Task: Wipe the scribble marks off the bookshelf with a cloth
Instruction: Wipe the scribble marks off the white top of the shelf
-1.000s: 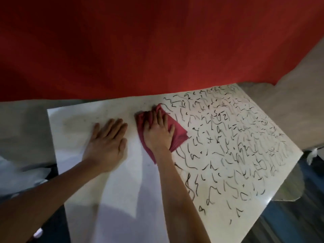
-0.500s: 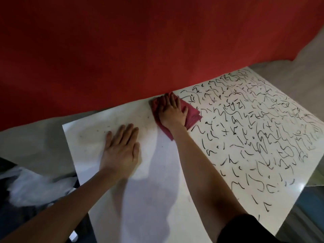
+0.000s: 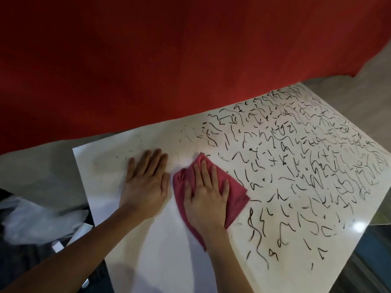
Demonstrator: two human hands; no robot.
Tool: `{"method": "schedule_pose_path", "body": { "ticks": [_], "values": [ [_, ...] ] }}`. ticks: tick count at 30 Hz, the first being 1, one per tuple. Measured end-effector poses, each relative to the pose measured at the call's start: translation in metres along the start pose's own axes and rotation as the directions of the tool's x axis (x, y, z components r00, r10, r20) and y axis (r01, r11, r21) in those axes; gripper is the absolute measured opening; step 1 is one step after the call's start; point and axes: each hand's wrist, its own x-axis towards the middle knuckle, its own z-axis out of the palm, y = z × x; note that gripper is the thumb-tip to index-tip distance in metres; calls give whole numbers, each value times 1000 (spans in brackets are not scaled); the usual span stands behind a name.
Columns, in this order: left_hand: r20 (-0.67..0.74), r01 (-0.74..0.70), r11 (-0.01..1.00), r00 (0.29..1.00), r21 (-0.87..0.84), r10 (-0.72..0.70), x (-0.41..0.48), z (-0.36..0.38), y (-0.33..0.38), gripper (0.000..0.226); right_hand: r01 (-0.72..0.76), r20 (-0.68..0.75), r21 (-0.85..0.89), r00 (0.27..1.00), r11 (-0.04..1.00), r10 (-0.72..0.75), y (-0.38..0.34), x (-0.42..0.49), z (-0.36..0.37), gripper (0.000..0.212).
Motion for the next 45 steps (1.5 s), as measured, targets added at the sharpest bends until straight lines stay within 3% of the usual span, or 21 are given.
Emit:
{"method": "schedule_pose_path", "body": {
  "ticks": [6,9,13,17,18,23,26,30,33,36,39,40,42,43,45],
  "values": [
    [61,-15,1000,998,22,14,0,1,-1,55,-52,53,69,997,996,48,6,128,-13,54],
    [130,10,1000,991,14,-11,0,-9,2,68,-52,76,53,996,997,48,5,138,-16,53],
    [165,14,1000,986,14,-16,1,-12,2,86,-38,41,54,999,998,36,6,62,-5,55],
    [51,-26,1000,998,6,26,1,-6,-1,59,1,-169,-10,986,1000,-3,14,-70,9,54],
    [79,-17,1000,997,-8,18,1,-5,-1,58,0,-187,-7,982,1000,-1,18,-93,13,53],
    [110,2,998,994,-57,4,1,-5,1,71,-78,-149,-45,986,996,71,22,-80,10,58],
    [151,10,1000,989,-19,-7,1,-8,1,83,-147,-7,17,989,989,148,18,-10,-5,59],
    [134,0,1000,991,-7,1,0,-11,1,72,-170,56,48,984,984,167,14,31,-16,57],
    [55,-12,991,998,-134,19,-1,-16,0,61,-104,48,20,994,994,103,18,-1,-9,56],
    [-78,-136,968,989,-209,122,-14,-19,5,55,-12,-49,49,999,999,14,29,-67,-4,55],
    [-179,-223,919,969,-325,171,-42,-29,37,49,57,-15,42,998,998,-56,44,-126,-6,55],
    [-204,-252,905,960,-342,190,-54,-31,55,47,103,1,112,995,988,-104,53,-134,-9,58],
    [-161,-278,915,958,-292,239,-82,-31,95,47,127,-44,427,992,896,-120,71,-137,-27,63],
    [-95,-261,934,965,-244,245,-96,-31,116,50,111,-108,557,992,823,-60,85,-135,-35,60],
    [100,-175,974,977,-144,191,-113,-32,148,63,52,-273,610,951,791,147,119,-127,-50,50]
  ]
}}
